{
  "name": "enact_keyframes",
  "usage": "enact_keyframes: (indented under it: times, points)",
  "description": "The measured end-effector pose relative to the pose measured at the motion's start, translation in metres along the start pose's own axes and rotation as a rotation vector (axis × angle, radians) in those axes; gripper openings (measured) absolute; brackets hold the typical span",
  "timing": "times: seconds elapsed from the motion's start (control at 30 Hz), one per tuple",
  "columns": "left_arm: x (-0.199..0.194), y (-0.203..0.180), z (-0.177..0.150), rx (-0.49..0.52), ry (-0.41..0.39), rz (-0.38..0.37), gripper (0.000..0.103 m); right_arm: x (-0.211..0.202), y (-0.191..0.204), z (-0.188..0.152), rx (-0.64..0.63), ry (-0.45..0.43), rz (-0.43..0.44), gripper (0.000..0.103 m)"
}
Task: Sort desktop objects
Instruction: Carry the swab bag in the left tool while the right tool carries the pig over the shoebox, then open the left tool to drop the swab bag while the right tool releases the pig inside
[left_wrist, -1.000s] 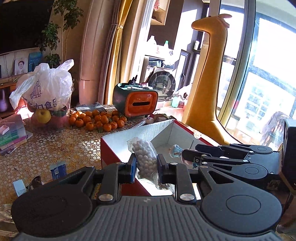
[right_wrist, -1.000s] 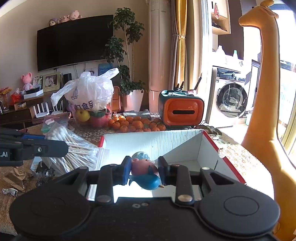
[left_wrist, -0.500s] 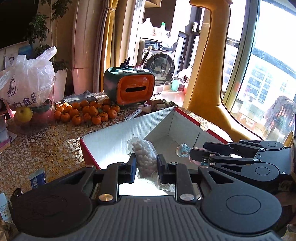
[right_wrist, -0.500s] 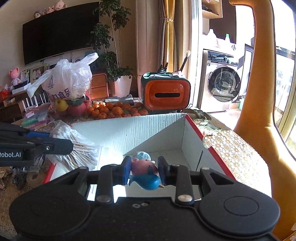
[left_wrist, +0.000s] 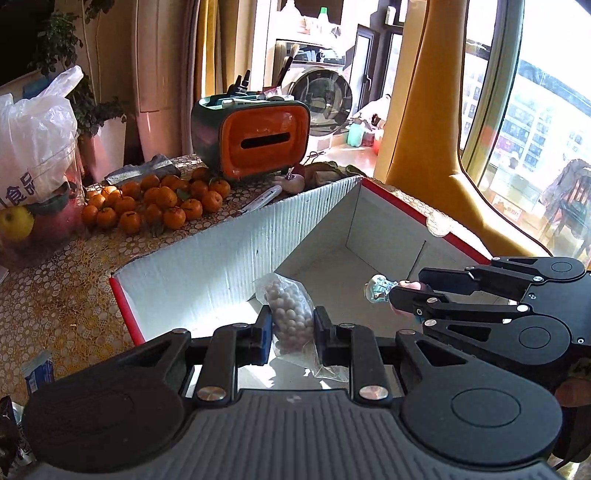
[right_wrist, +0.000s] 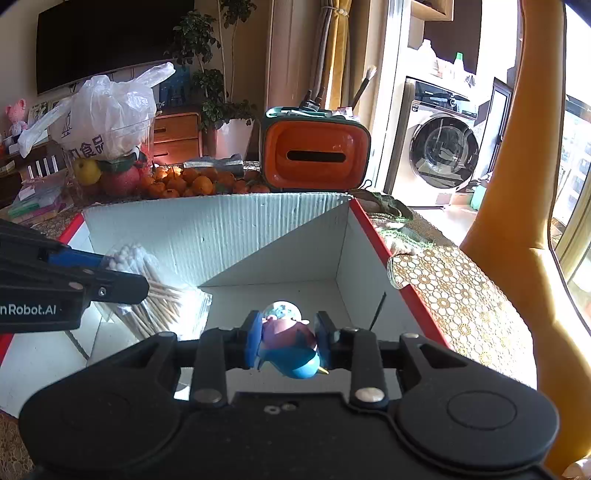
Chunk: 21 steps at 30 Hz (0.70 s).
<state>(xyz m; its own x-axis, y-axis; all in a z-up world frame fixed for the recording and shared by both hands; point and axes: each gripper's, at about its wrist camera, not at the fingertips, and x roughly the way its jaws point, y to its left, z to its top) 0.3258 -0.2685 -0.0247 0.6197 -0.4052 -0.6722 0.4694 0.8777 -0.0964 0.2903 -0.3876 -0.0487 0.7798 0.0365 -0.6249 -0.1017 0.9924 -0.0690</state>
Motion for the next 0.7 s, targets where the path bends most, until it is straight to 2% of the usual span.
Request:
enact_keyframes:
  times: [0.3, 0.7]
  points:
    - [0.032, 0.002, 0.010, -0.036, 0.081, -0.002, 0.022, 0.024, -0.011, 0.008, 0.006, 0.058, 0.001, 0.030]
    - [0.051, 0.001, 0.009, -0.016, 0.226, 0.005, 0.022, 0.043, -0.007, 0.015, -0.081, 0.195, 0.020, 0.030]
